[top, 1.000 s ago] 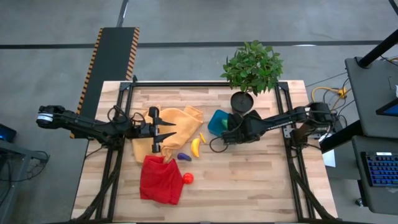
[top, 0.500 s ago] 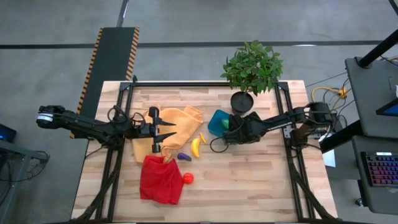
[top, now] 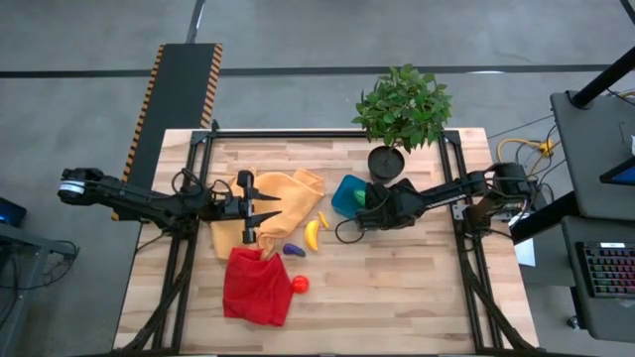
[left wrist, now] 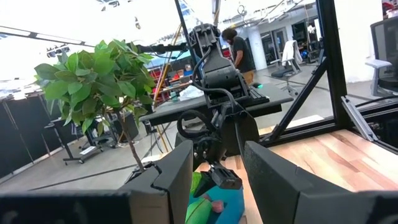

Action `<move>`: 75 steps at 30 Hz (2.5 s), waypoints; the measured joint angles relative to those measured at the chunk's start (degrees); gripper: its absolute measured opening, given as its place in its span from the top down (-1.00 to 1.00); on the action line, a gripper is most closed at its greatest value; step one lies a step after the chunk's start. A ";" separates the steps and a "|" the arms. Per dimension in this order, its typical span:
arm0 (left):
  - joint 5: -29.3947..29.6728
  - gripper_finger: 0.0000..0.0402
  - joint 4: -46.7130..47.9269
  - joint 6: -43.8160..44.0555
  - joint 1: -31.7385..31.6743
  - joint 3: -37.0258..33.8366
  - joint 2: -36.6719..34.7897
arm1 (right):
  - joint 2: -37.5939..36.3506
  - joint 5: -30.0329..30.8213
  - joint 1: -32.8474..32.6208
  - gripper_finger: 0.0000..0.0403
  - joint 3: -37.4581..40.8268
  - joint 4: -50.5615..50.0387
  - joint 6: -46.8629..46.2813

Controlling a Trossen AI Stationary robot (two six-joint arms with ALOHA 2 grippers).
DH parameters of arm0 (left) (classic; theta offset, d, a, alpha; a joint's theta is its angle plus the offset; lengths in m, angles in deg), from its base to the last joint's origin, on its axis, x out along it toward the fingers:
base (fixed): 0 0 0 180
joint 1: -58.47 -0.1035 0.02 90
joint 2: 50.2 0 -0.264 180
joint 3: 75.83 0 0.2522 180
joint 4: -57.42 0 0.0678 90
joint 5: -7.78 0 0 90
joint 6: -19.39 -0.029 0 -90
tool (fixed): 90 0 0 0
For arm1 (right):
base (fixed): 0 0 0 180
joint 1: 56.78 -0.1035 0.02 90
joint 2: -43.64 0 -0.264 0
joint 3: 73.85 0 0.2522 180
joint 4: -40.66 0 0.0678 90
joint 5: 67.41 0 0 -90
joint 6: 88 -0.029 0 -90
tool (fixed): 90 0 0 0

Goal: Pick and placing Produce into tupperware
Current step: Put the green melon into the blue bin, then put the yellow banana into the blue bin

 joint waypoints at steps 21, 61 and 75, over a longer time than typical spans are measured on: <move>0.00 0.34 0.50 -0.02 -0.02 -0.11 -0.02 | -4.74 12.55 -9.95 -0.37 -9.20 1.09 8.68; 0.59 0.34 1.58 -0.15 -0.09 -0.41 -0.02 | -43.06 -44.25 -2.98 -0.04 45.21 93.33 58.32; 2.31 0.34 -2.18 0.31 -0.11 -0.74 1.16 | -44.61 -44.45 -1.14 -0.04 43.89 91.87 58.31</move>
